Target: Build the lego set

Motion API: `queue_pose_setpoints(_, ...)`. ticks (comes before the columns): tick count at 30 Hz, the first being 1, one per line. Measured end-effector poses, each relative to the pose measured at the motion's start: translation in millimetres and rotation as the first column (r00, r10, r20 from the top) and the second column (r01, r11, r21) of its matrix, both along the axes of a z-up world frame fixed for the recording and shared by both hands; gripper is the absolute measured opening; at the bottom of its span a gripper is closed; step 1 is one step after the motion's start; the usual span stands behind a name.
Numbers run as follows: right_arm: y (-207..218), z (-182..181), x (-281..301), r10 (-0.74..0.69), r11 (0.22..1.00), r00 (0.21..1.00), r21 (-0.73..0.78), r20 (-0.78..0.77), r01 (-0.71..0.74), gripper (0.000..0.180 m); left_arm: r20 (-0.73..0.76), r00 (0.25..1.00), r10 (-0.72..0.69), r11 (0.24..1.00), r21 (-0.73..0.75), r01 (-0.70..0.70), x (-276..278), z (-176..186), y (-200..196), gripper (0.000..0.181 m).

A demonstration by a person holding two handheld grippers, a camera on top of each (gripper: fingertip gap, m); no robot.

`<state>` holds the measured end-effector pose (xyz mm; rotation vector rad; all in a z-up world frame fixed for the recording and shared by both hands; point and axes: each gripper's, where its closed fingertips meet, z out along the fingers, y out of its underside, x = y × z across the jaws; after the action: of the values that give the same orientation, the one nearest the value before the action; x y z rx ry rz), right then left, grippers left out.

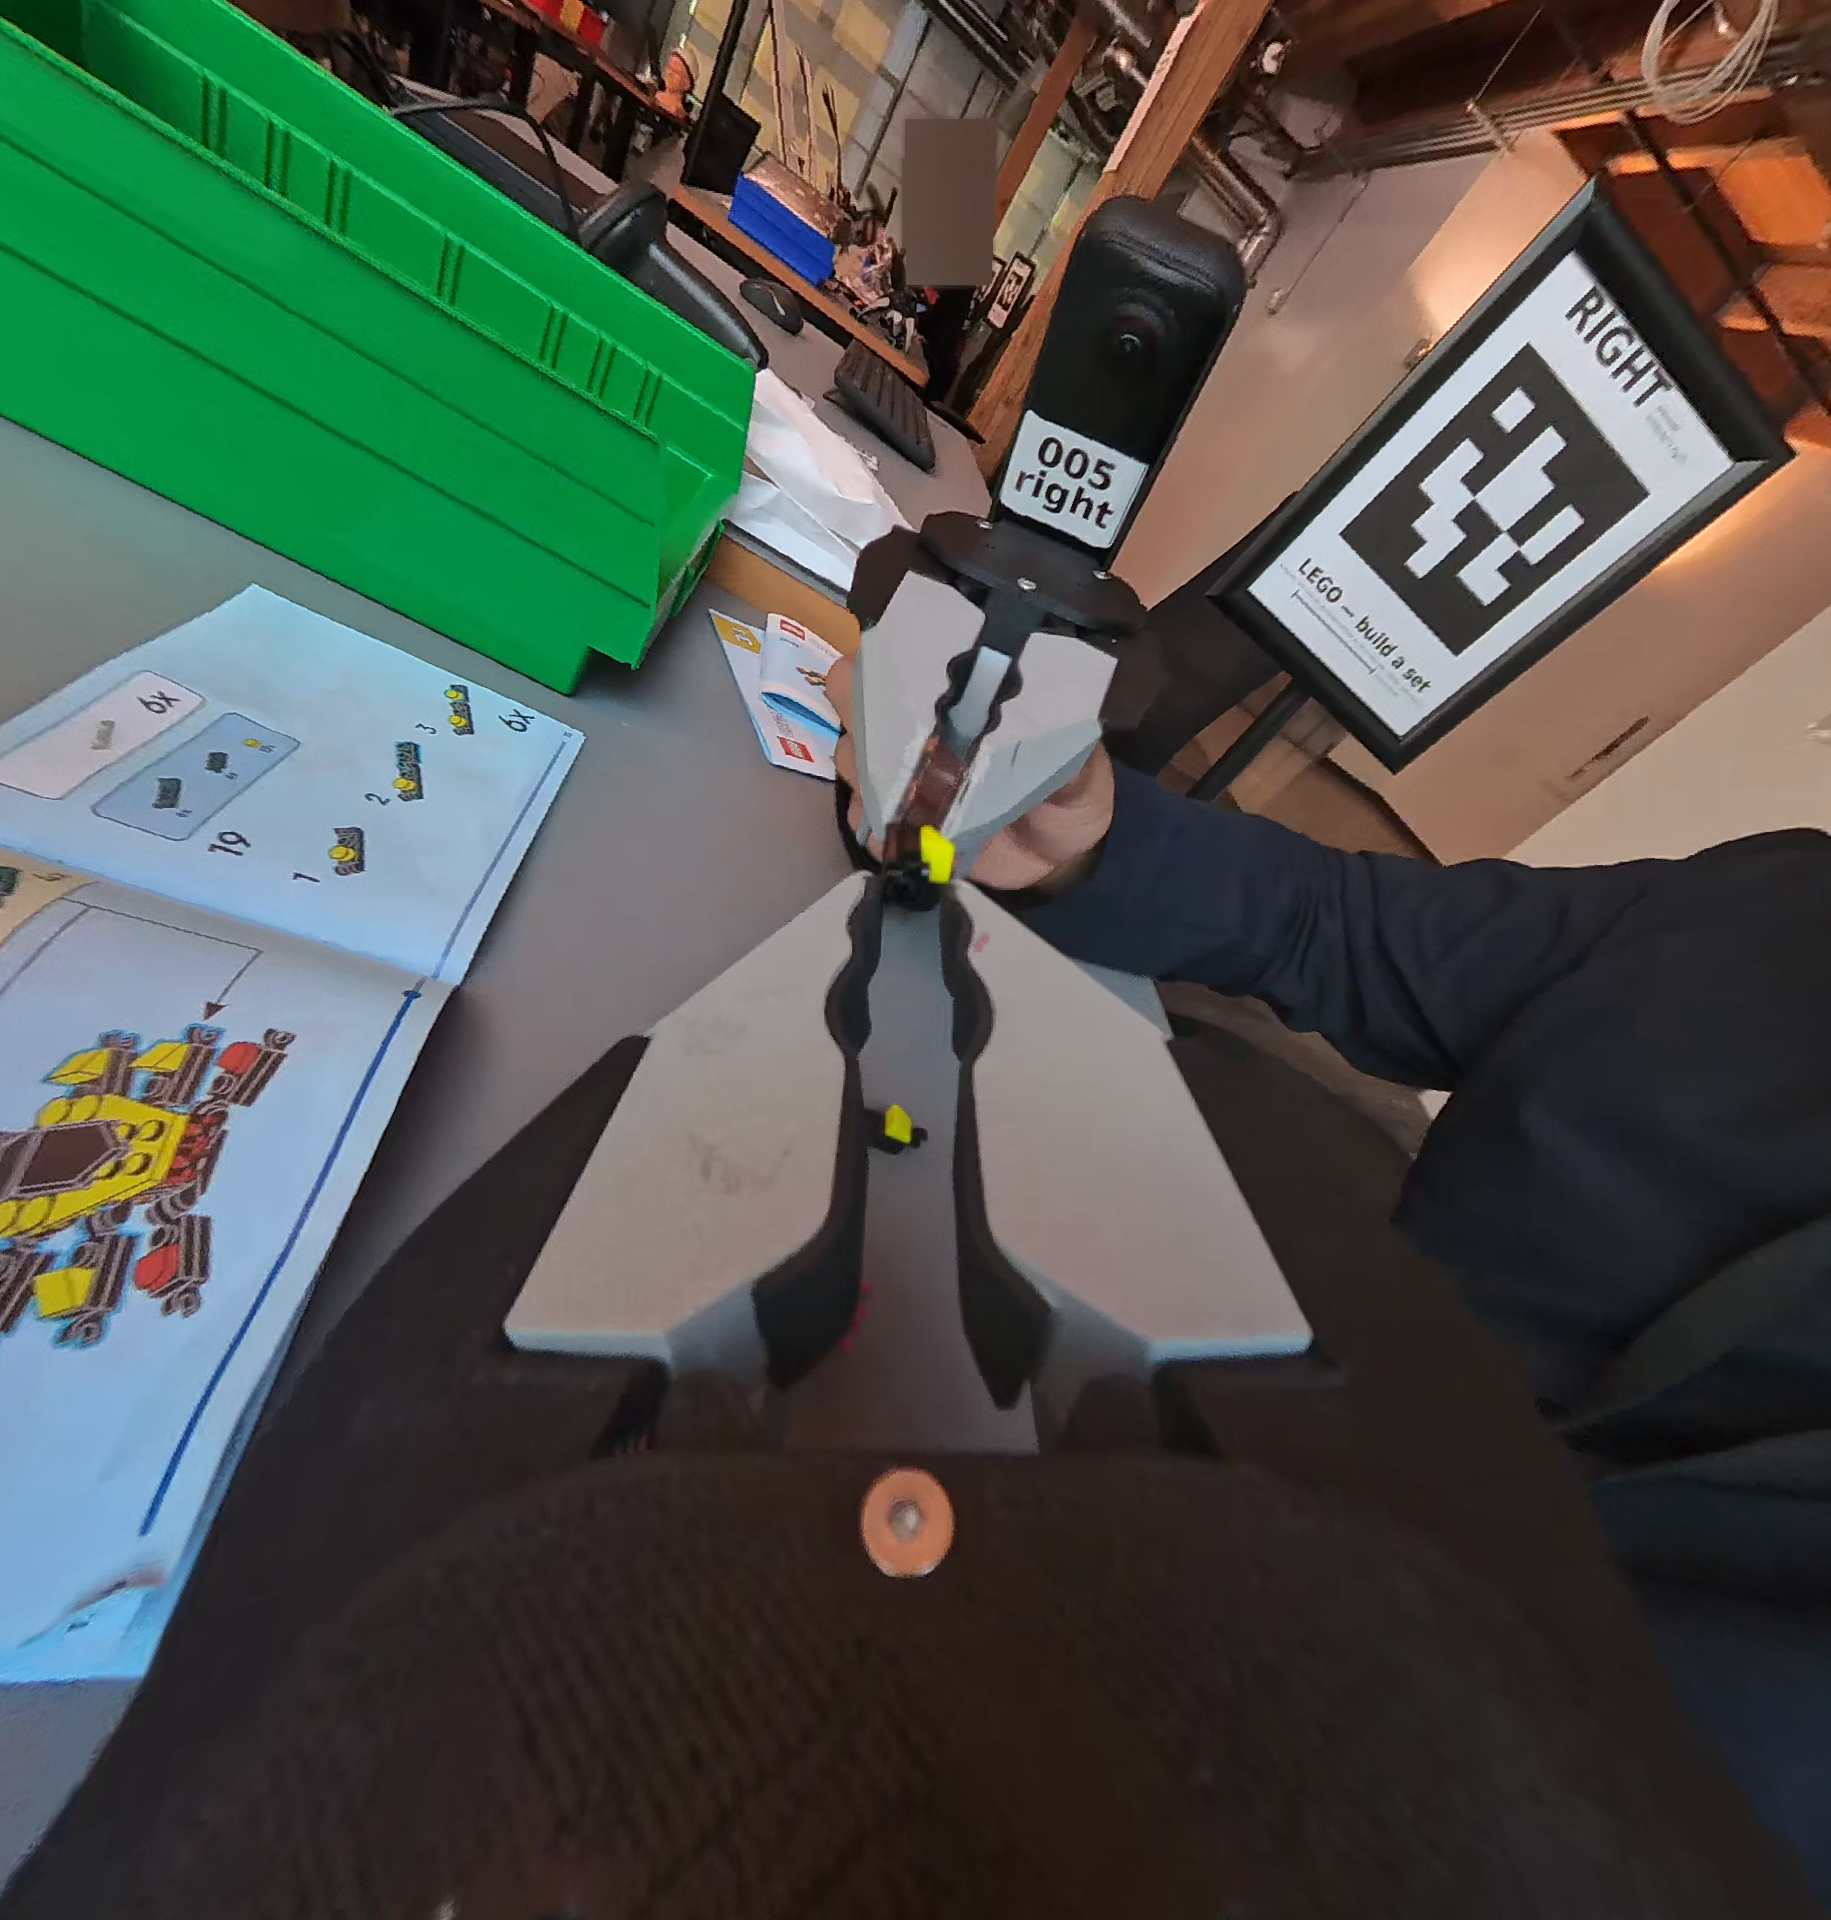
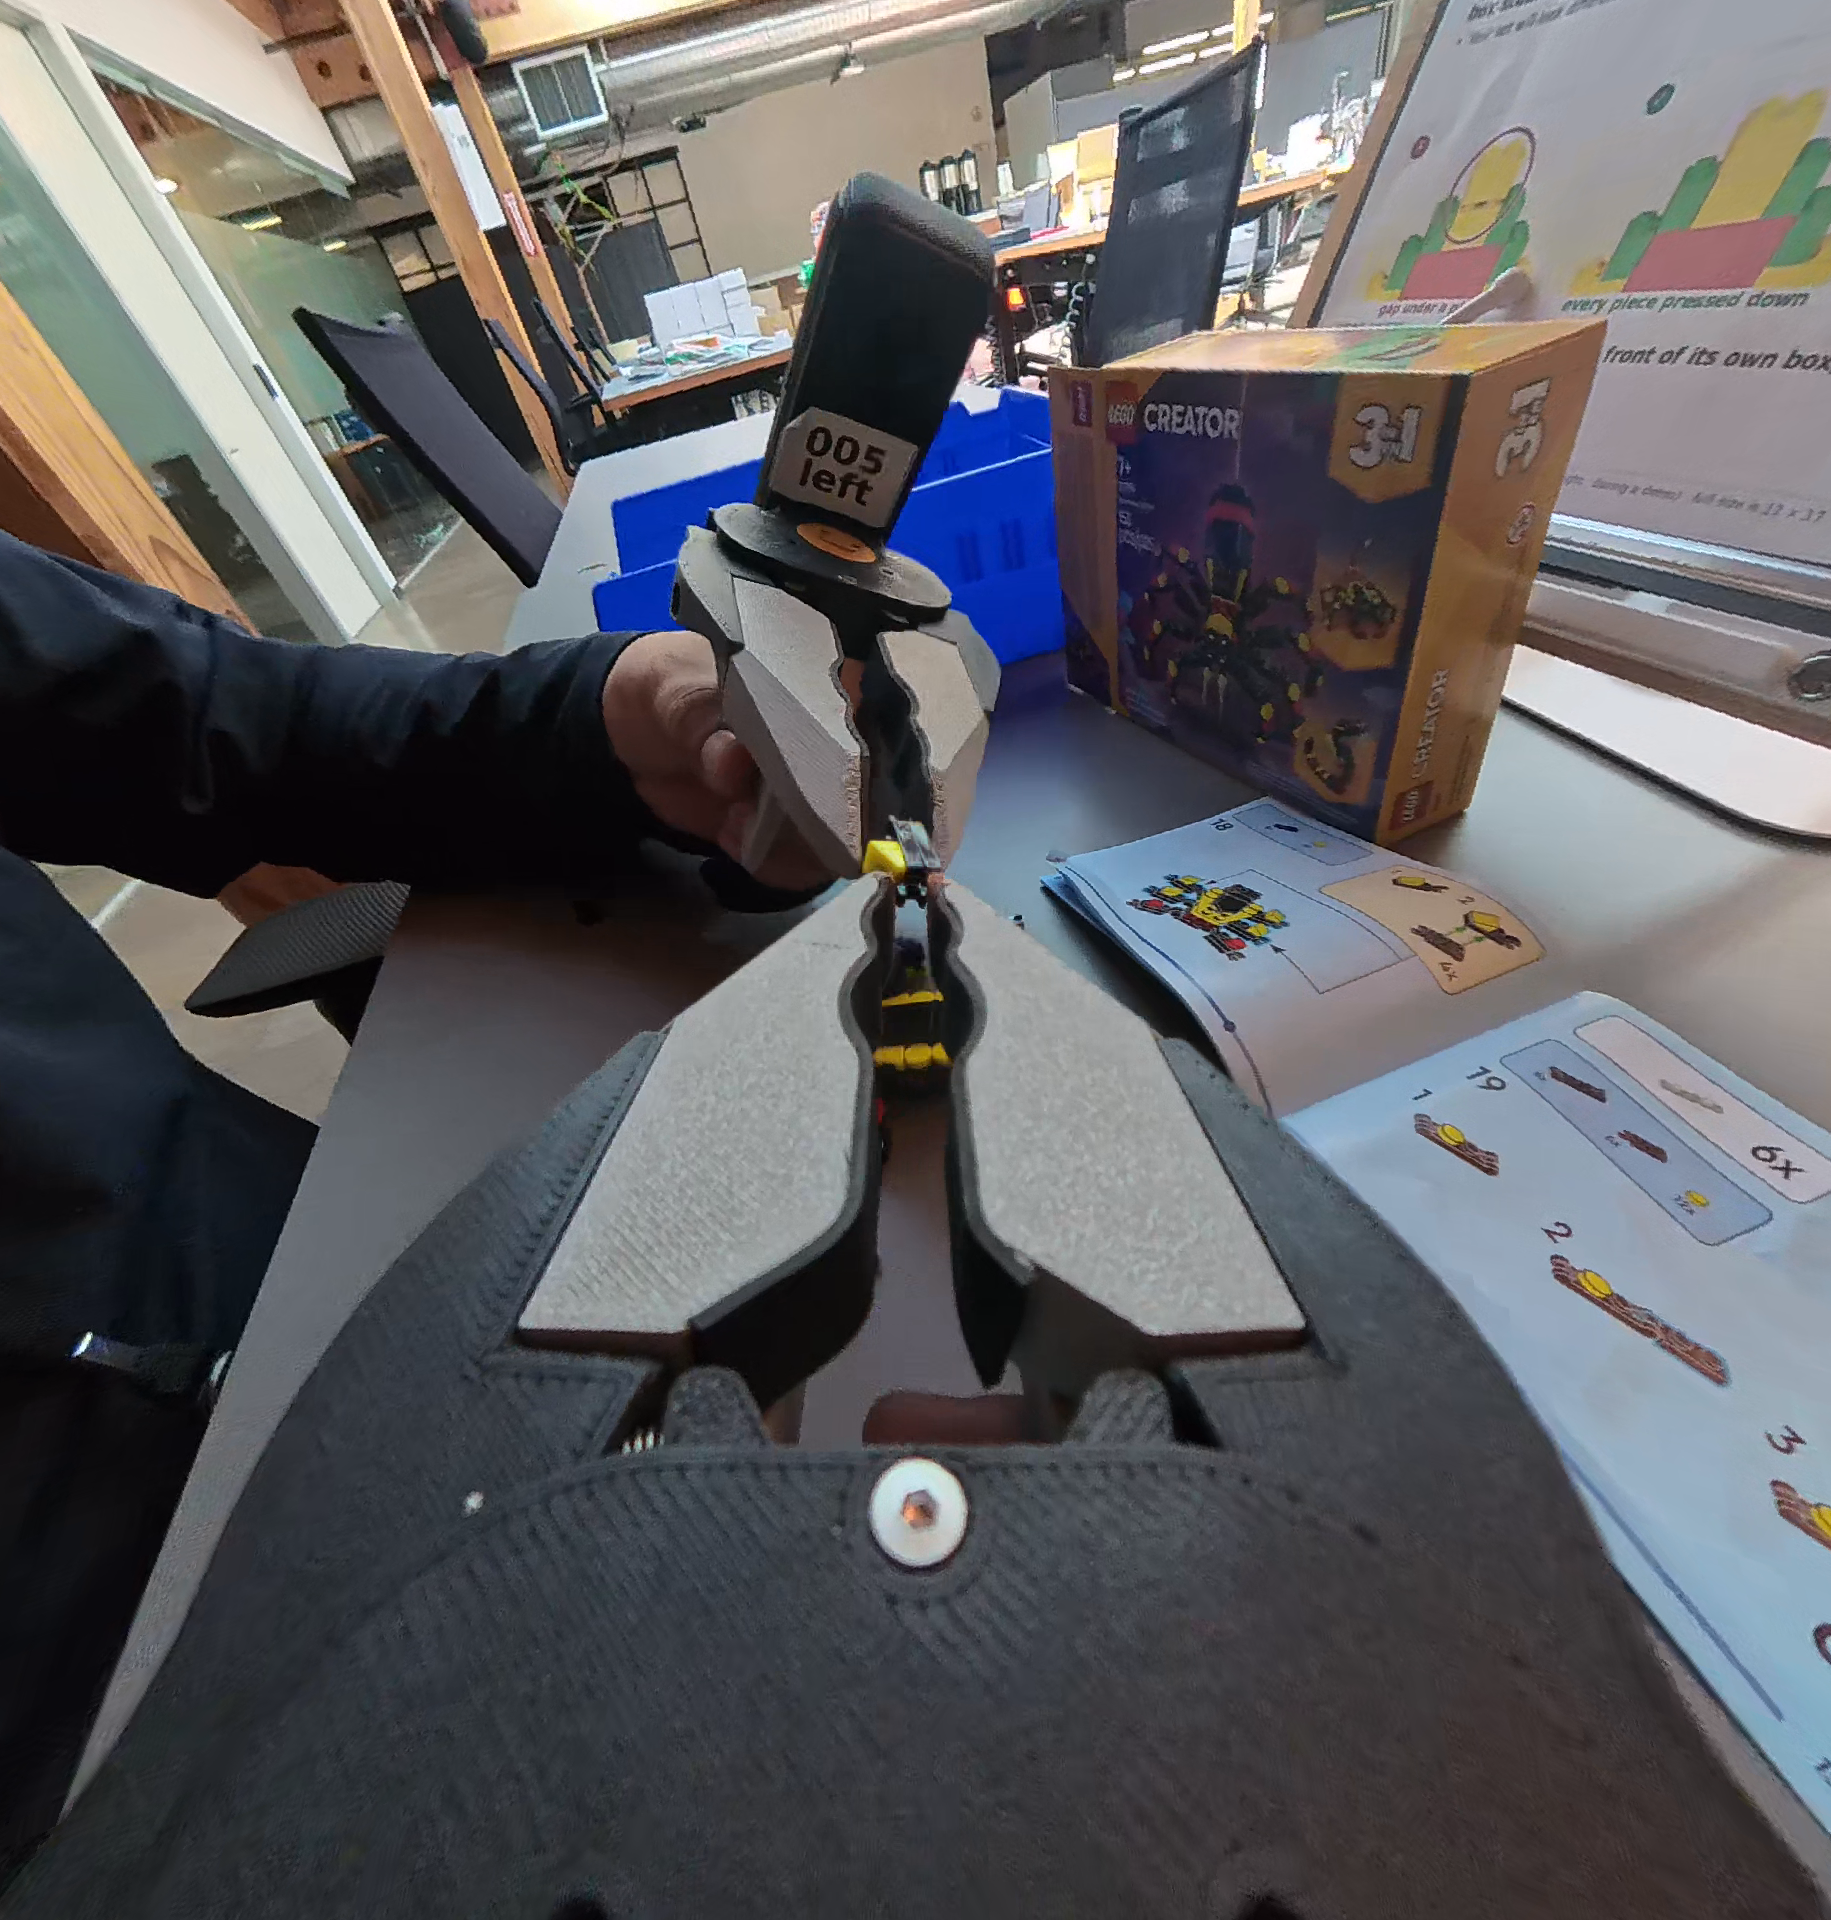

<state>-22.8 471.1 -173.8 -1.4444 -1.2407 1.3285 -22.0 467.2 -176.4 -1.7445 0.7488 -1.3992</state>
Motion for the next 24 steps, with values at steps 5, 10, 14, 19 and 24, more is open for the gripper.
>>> queue_pose_setpoints(5, 0.6, 1.2, 2.7, 0.01, 1.0, 1.0, -0.026, -0.007, -0.01, 0.003, 0.008, 1.0, -0.008, 1.0, -0.012, 0.008, -1.4, 1.0, -0.9, 0.005)
queue_pose_setpoints(10, -0.5, -0.6, 3.1, 0.02, 0.999, 1.0, -0.032, 0.005, -0.019, 0.003, 0.012, 1.0, -0.017, 1.0, -0.008, 0.017, -2.6, 3.2, -2.3, 0.006)
queue_pose_setpoints(14, -2.4, -2.0, 2.5, 0.031, 0.999, 0.999, -0.04, 0.01, -0.031, 0.003, 0.008, 1.0, -0.006, 1.0, -0.01, 0.006, -3.7, 2.7, -0.6, 0.008)
queue_pose_setpoints(19, -4.6, -3.5, 1.2, 0.042, 0.998, 0.999, -0.047, 0.017, -0.041, 0.003, -0.002, 1.0, -0.015, 1.0, -0.009, 0.015, -2.2, 0.2, -2.6, 0.004)
queue_pose_setpoints(24, -5.2, -3.3, 1.2, 0.054, 0.996, 0.999, -0.07, 0.007, -0.053, 0.003, 0.007, 1.0, -0.025, 1.0, -0.014, 0.025, -2.2, 0.0, -3.6, 0.004)
